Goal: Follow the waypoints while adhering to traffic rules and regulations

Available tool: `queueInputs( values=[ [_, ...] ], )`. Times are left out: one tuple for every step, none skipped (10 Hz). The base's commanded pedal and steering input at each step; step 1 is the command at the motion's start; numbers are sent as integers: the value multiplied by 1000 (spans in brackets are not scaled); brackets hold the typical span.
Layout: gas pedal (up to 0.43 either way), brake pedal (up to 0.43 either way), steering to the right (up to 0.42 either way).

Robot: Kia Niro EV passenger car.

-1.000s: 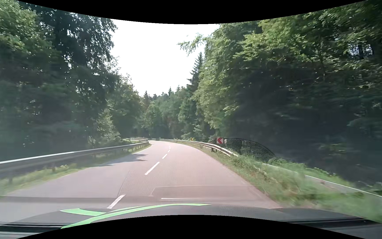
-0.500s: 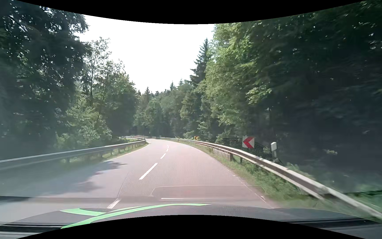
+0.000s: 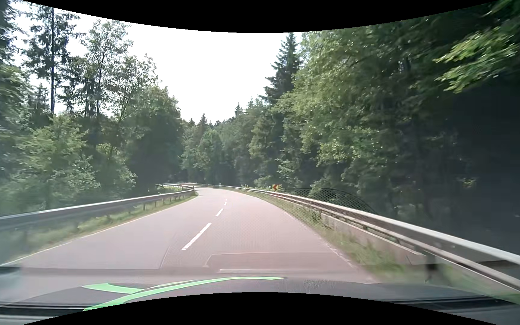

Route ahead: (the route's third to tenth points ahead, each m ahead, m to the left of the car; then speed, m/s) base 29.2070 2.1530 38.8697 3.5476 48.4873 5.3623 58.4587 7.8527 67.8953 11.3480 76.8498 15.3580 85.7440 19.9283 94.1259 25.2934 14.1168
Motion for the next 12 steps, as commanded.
queueInputs(
  values=[
    [0, 0, -13],
    [0, 0, -14],
    [0, 0, -16],
    [0, 0, -19],
    [0, 0, -21],
    [0, 0, -24],
    [0, 0, -25],
    [0, 0, -25],
    [0, 0, -24],
    [0, 0, -24],
    [0, 0, -24],
    [0, 0, -24]
  ],
)
